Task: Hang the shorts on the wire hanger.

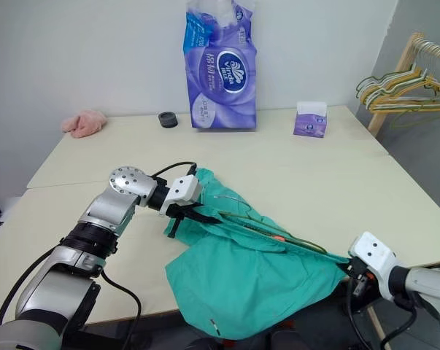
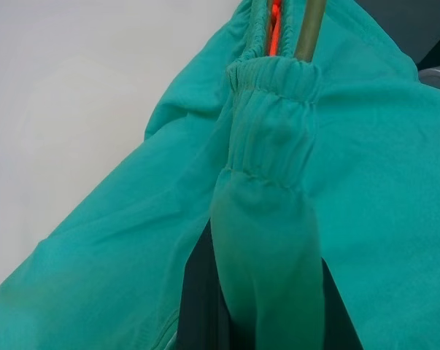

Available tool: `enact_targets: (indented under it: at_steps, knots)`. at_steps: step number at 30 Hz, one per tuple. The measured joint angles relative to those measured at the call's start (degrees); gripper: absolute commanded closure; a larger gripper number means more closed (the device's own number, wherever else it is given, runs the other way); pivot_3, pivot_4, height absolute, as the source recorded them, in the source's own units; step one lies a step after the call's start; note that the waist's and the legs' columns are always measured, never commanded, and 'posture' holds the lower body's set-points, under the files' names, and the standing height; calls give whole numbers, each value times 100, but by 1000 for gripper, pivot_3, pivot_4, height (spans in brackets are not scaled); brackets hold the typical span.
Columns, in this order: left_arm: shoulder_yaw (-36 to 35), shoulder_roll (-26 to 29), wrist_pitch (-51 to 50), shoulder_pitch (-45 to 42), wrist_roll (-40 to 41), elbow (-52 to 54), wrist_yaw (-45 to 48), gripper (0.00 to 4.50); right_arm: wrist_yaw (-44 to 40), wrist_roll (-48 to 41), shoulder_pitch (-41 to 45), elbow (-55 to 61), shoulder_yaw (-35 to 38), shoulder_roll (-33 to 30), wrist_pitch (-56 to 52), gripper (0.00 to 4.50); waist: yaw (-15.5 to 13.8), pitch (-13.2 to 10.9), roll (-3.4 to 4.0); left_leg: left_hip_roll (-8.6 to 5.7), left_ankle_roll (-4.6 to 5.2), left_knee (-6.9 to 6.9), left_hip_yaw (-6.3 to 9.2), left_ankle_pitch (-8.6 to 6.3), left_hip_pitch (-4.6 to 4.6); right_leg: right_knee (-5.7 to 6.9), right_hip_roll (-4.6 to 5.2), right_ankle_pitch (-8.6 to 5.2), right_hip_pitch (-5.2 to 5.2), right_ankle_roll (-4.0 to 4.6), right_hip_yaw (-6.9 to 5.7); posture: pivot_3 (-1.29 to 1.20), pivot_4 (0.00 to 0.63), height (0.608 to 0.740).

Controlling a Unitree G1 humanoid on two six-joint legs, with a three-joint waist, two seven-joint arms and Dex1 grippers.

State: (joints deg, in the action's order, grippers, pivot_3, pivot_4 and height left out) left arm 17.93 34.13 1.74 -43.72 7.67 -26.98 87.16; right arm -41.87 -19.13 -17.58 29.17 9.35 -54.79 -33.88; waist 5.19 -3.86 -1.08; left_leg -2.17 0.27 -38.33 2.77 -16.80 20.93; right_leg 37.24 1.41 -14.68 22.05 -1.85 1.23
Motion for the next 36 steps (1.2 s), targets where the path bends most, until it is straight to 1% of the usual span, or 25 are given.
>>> enact_targets:
  at_steps: [5,11,16,20,22,26,28,29,33,36]
  knots:
    - [1,178,136,0,-118,-19,23,4500,-82,0,144,2,-18,64,87,4471,-23,-2,1,0,0,-1,1,0,1,-1,0,0,0,1,0,-188,56,740]
    - [23,185,377,9,-253,-73,-13,4500,-296,8,26,169,145,-82,154,4471,-46,-2,1,-1,1,-9,4,-1,1,-1,1,0,-5,1,-2,-190,57,740]
    - [36,220,576,6,-464,-215,-69,4500,-561,13,92,662,241,-574,12,4471,-32,-6,5,0,1,-8,5,-1,1,0,0,0,-4,0,-4,-198,60,740]
    - [83,223,709,-58,-688,-262,-269,4500,-711,-19,569,1016,276,-982,-320,4471,-27,-9,5,1,1,-8,6,-1,2,-1,1,0,-4,0,-5,-208,61,740]
    - [81,221,625,-96,-764,-233,-423,4500,-698,3,1029,1075,64,-1078,-492,4471,-22,-10,5,1,1,-9,5,-1,1,-2,1,0,-4,0,-5,-207,61,740]
    - [77,187,482,-158,-893,-108,-680,4500,-668,127,1775,1075,-644,-1139,-710,4471,-18,-13,9,1,1,-8,5,-1,5,-3,3,0,-1,1,-4,-209,59,740]
    - [76,151,339,-151,-917,12,-800,4500,-680,265,2335,977,-1159,-1131,-830,4471,-8,-16,13,0,1,-11,4,-1,8,-2,4,1,3,1,-3,-208,59,740]
    - [76,123,294,-146,-923,81,-846,4500,-683,310,2518,931,-1297,-1120,-859,4471,-8,-16,13,0,1,-11,5,-1,8,-2,4,1,3,1,-3,-208,59,740]
    - [68,106,122,-85,-981,281,-1021,4500,-687,481,3063,783,-1784,-957,-996,4471,-7,-17,15,1,1,-10,6,-1,10,-2,5,1,6,1,-4,-207,61,740]
    - [78,87,21,122,-991,470,-1056,4500,-719,493,3500,769,-2071,-713,-1180,4471,1,-20,19,1,1,-11,6,-1,13,1,6,1,12,2,-2,-208,63,740]
